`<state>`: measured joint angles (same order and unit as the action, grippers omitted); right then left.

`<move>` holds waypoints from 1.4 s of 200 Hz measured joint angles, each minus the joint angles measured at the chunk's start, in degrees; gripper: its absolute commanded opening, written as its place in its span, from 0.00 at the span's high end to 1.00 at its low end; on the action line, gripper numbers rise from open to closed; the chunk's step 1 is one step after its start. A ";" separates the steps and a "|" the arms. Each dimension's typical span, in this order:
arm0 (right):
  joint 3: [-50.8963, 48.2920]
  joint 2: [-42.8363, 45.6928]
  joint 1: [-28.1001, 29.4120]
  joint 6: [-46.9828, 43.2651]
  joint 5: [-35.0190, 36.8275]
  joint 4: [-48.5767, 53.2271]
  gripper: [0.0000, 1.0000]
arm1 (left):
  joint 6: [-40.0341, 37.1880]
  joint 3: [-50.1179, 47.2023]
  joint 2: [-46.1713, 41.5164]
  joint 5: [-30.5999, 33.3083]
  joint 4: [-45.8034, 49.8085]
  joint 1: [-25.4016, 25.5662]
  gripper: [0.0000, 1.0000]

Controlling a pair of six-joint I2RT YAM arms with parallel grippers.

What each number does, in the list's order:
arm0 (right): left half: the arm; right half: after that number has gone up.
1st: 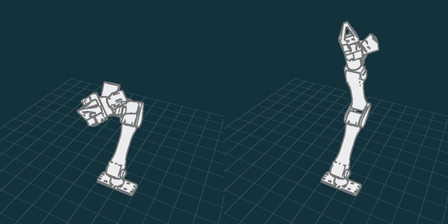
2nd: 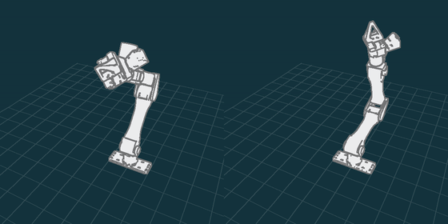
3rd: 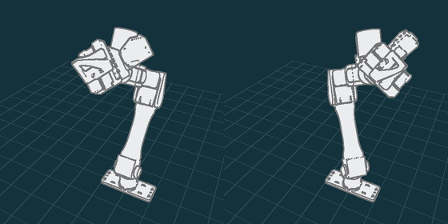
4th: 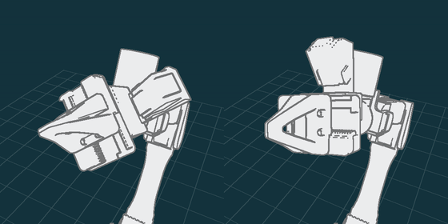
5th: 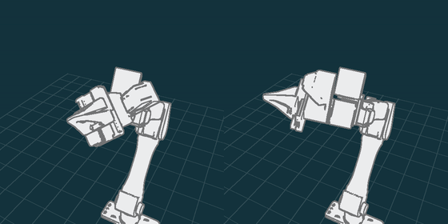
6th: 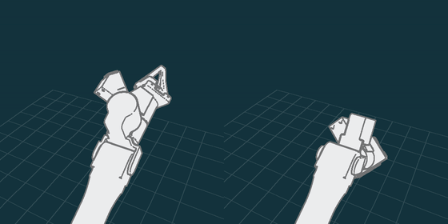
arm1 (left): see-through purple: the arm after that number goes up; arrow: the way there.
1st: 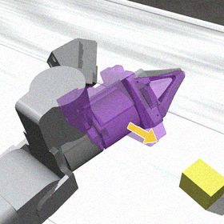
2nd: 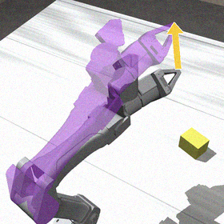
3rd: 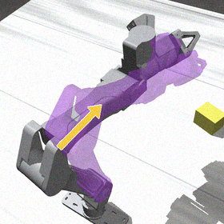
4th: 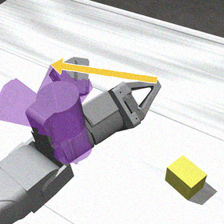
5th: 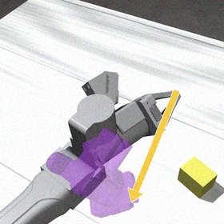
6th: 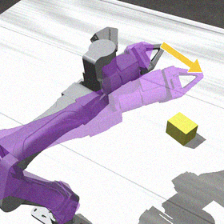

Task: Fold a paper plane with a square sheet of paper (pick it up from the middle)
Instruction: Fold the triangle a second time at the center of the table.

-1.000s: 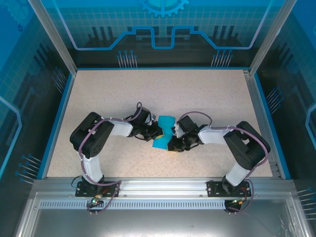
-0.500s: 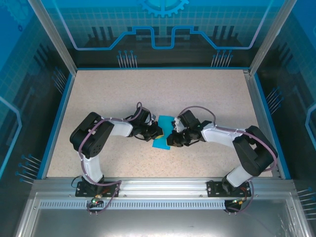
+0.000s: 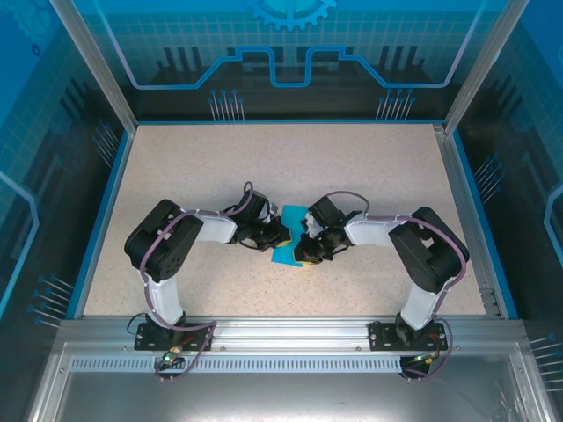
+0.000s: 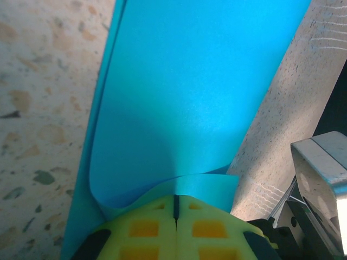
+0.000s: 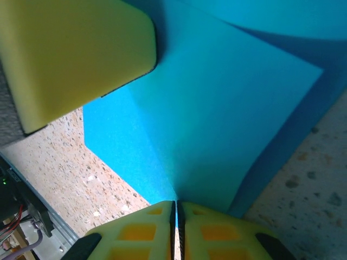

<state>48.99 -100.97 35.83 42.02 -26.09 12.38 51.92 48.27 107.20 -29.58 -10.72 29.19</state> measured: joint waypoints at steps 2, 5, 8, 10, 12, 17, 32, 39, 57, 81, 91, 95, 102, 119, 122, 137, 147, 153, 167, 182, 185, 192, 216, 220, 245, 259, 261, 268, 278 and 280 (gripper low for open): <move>-0.07 0.00 -0.02 0.00 -0.07 -0.09 0.87 | -0.02 0.02 0.00 -0.02 0.04 0.00 1.00; -0.26 0.00 -0.13 0.00 -0.15 -0.35 0.87 | -0.07 0.04 0.00 -0.02 0.09 0.00 0.98; -0.42 0.02 -0.20 0.00 -0.35 -0.50 0.87 | -0.22 0.07 0.00 -0.02 0.13 0.00 0.96; -0.55 0.02 -0.28 0.00 -0.48 -0.72 0.87 | -0.28 0.09 -0.02 -0.04 0.13 0.00 0.94; -0.63 0.02 -0.31 0.00 -0.59 -0.92 0.87 | -0.42 0.11 -0.04 -0.02 0.22 0.00 0.93; -0.94 0.02 -0.44 0.02 -0.94 -1.38 0.87 | -0.70 0.15 -0.11 -0.02 0.37 0.00 0.90; -1.79 0.24 -0.72 0.00 -1.51 -2.71 0.87 | -1.46 0.28 -0.79 0.09 1.40 0.04 0.78; -2.10 0.37 -0.76 0.02 -1.64 -3.21 0.87 | -1.64 0.33 -1.46 0.22 1.95 0.07 0.76; -2.45 0.48 -0.87 0.02 -1.86 -3.69 0.87 | -2.49 0.44 -4.02 0.90 3.96 0.04 0.74; -2.49 0.48 -1.01 0.02 -2.08 -3.89 0.87 | -2.60 0.85 -7.26 1.27 5.20 0.07 0.80; -2.51 0.48 -1.01 0.02 -2.08 -3.89 0.87 | -2.47 0.87 -7.87 1.27 5.16 0.20 0.82; -2.51 0.48 -1.01 0.02 -2.08 -3.87 0.87 | -2.56 0.87 -7.96 1.25 5.14 0.22 0.83; -2.49 0.48 -1.01 0.02 -2.05 -3.89 0.87 | -2.51 0.87 -7.96 1.27 5.11 0.39 0.83; -2.51 0.48 -1.01 0.02 -2.05 -3.87 0.87 | -2.45 0.87 -7.76 1.25 5.33 1.31 0.86; -2.49 0.48 -1.01 0.02 -2.05 -3.89 0.87 | -2.49 0.87 -7.72 1.25 5.29 1.57 0.86; -2.51 0.48 -1.01 0.02 -2.05 -3.87 0.87 | -2.34 0.87 -6.93 1.25 4.92 2.54 0.87; -2.49 0.48 -1.01 0.02 -2.05 -3.87 0.88 | -2.34 0.87 -5.90 1.25 4.55 2.97 0.88; -2.51 0.48 -1.01 0.00 -2.05 -3.87 0.88 | -2.34 0.87 -5.14 1.27 4.39 3.08 0.88; -2.51 0.48 -1.01 0.00 -2.01 -3.82 0.89 | -2.34 0.87 -3.28 1.68 4.09 3.06 0.89; -2.49 0.48 -1.01 -0.02 -1.95 -3.67 0.91 | -2.34 0.87 -1.53 2.45 4.00 2.82 0.89; -2.49 0.48 -1.01 -0.07 -1.92 -3.65 0.91 | -2.32 0.87 -1.27 2.51 3.96 2.75 0.89; -2.49 0.48 -1.01 -0.15 -1.84 -3.56 0.92 | -2.32 0.87 -0.98 2.29 3.61 2.51 0.89; -2.47 0.52 -1.03 -0.70 -1.62 -3.23 0.96 | -2.34 0.87 -0.61 2.05 2.67 1.81 0.88; -2.47 0.57 -1.01 -0.85 -1.57 -3.21 0.96 | -2.34 0.87 -0.61 1.95 2.64 1.73 0.89; -2.38 0.61 -1.01 -1.14 -1.36 -2.78 0.96 | -2.49 0.87 -0.48 1.64 2.47 1.18 0.88; -2.29 0.61 -1.01 -1.40 -1.27 -2.58 0.96 | -2.60 0.87 -0.48 1.64 2.47 0.81 0.88; -2.27 0.61 -1.01 -1.49 -1.20 -2.54 0.96 | -2.60 0.87 -0.48 1.62 2.47 0.72 0.88; -2.16 0.61 -1.01 -1.55 -1.14 -2.34 0.96 | -2.78 0.92 -0.46 1.62 2.51 0.44 0.88; -2.10 0.61 -1.01 -1.70 -1.01 -2.14 0.96 | -3.02 1.18 -0.39 1.62 2.82 0.04 0.88; -2.05 0.61 -1.01 -1.75 -0.98 -2.08 0.96 | -3.06 1.22 -0.37 1.62 2.89 -0.07 0.88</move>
<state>46.94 -100.36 34.83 40.27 -27.07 10.31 48.86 49.50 106.83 -27.97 -7.84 29.12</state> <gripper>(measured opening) 0.046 0.122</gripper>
